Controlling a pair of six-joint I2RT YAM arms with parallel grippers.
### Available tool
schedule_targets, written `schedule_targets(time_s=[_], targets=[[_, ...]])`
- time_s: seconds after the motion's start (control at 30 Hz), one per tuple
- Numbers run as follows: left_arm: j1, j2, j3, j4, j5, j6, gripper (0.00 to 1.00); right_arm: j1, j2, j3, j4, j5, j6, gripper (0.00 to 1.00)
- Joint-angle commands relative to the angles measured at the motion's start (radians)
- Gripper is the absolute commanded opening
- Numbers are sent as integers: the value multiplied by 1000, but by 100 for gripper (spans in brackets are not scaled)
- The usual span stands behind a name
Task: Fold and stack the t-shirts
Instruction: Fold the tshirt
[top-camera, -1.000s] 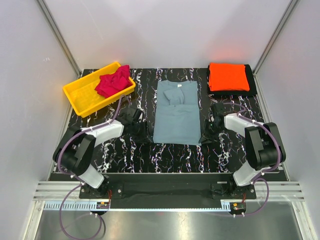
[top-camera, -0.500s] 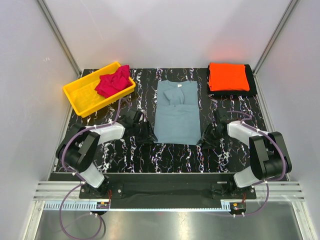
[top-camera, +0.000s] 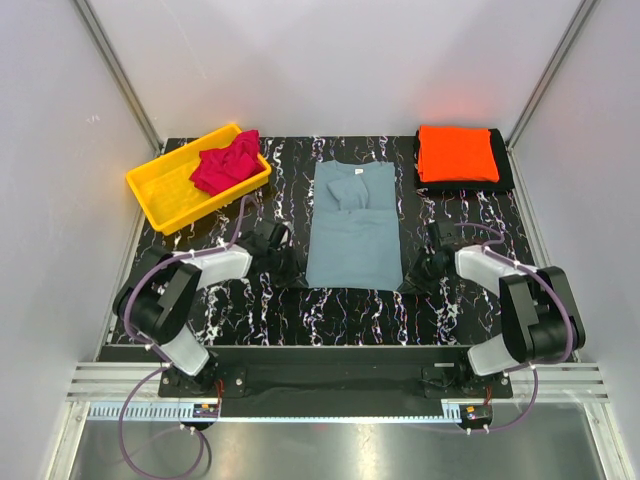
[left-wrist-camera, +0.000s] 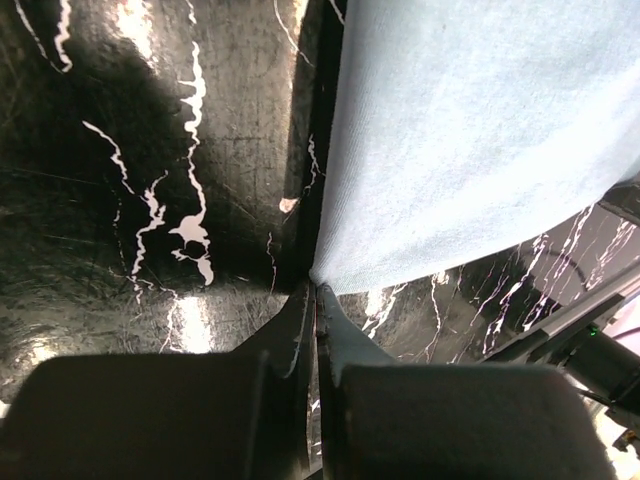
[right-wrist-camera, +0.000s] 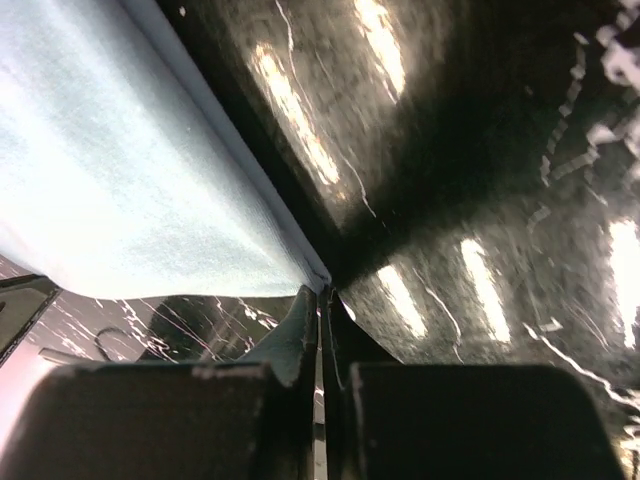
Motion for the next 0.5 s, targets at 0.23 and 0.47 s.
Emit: schedule_targets(time_s=[0.23,0.47], targets=[[-131,-291,94,-234,-157,8,0,3,-421,-21,-225,59,-15,0],[-239,-499,126,-348,-251,-78,0,9,-714,68,-453,42,-1,0]])
